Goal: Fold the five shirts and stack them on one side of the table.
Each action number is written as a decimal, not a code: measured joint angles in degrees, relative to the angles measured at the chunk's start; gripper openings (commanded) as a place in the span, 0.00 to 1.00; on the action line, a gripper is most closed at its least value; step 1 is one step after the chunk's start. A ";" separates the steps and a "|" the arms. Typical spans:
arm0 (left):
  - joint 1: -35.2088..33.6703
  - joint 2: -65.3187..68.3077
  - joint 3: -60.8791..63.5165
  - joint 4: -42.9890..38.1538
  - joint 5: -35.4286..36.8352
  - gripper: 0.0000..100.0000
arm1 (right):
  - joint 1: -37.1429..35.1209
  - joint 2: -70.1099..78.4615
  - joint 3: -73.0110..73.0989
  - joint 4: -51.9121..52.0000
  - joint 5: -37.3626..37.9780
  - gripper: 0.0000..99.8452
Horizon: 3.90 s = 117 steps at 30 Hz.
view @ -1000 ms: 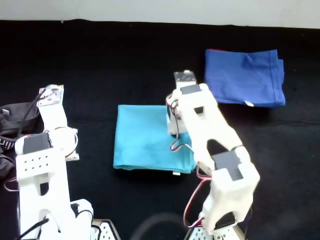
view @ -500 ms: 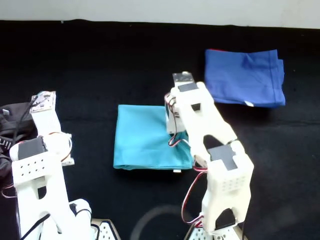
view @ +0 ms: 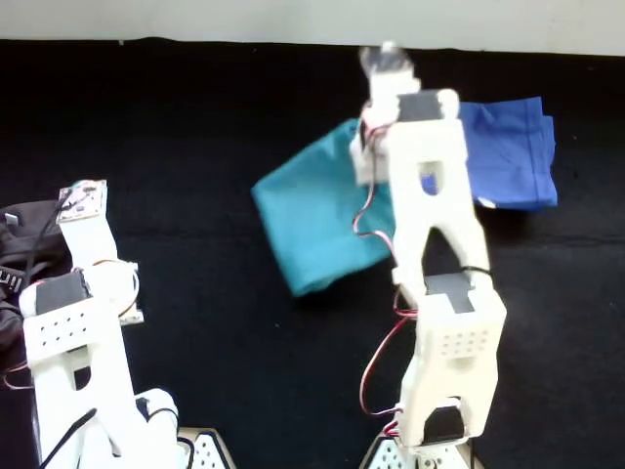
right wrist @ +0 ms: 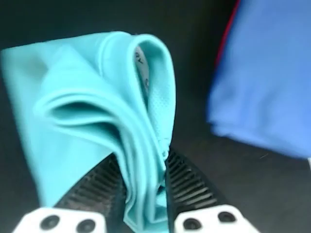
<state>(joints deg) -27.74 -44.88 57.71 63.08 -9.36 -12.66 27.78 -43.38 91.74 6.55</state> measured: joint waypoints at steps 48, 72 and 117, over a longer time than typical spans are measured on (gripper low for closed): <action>0.00 -0.09 8.09 -8.26 0.00 0.01 | 24.79 18.81 -21.80 -15.21 28.13 0.01; 0.00 -0.09 8.09 -10.37 0.00 0.01 | 26.99 22.15 -23.38 -20.22 28.22 0.01; -0.09 -0.18 11.16 -12.13 0.00 0.01 | 31.82 32.00 -21.01 -29.71 25.76 0.22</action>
<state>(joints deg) -27.82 -45.05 68.88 50.95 -9.36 19.16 59.78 -64.40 62.02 32.31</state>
